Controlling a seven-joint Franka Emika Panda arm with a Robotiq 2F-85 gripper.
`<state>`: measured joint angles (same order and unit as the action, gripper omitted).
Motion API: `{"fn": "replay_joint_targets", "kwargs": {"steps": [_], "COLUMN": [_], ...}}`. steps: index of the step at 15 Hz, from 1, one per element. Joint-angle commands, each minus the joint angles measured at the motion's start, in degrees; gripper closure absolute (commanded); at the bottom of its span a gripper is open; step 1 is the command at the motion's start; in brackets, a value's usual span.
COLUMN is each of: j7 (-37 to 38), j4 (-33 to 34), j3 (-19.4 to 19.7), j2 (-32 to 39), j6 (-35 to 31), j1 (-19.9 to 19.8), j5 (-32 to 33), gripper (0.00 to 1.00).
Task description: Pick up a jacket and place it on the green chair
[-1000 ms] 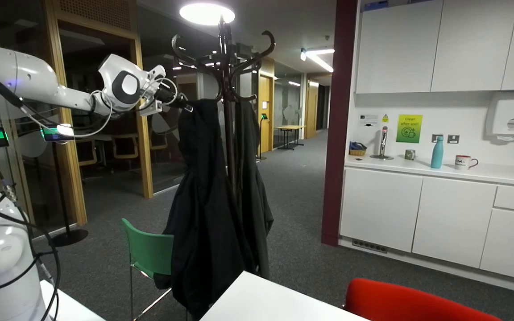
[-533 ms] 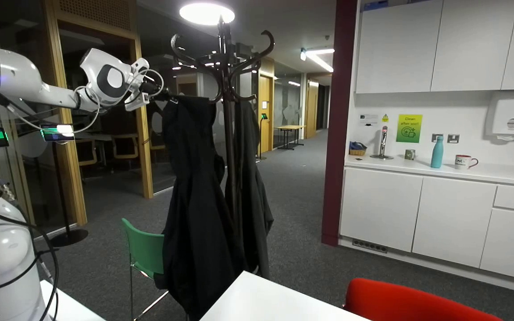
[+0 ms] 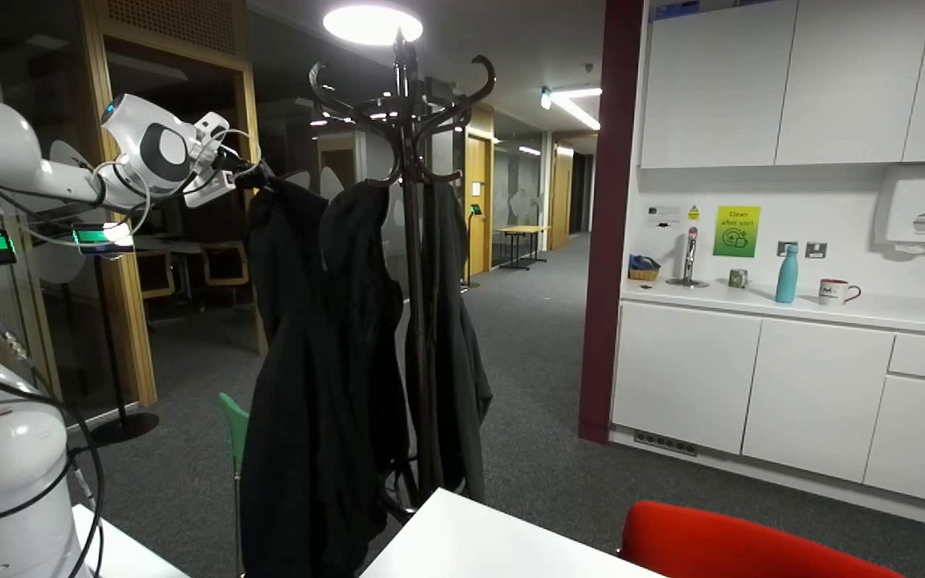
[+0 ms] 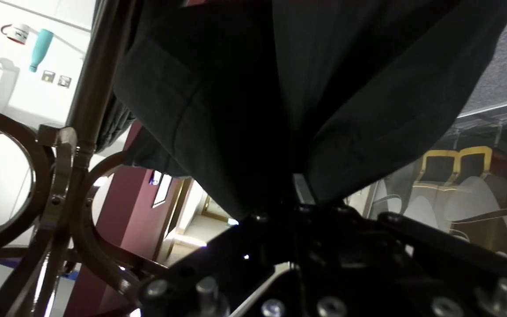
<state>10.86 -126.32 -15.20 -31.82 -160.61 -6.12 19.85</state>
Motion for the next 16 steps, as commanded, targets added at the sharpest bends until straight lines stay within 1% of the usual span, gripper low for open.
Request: {"fn": "replay_joint_targets", "kwargs": {"steps": [1, 6, 9, 11, 13, 16], "j7": [-2.2, -0.2, 0.5, 0.8, 0.0, -0.1], "j4": [-0.6, -1.3, -1.3, -1.3, -1.2, -0.4], "j3": [-0.1, -1.9, -3.3, -4.6, -5.3, -6.7], "j2": [-1.2, 0.8, 0.9, 0.7, -0.3, -0.7], "j6": [-1.1, 0.2, 3.2, 4.8, 6.2, 7.7], "j1": [1.4, 0.5, 1.4, 2.3, 4.6, 6.7], "j5": [-0.2, -0.1, -0.3, -0.1, -0.5, -0.2], "gripper": [0.99, 0.99, 0.99, 0.99, 0.99, 0.99]}}
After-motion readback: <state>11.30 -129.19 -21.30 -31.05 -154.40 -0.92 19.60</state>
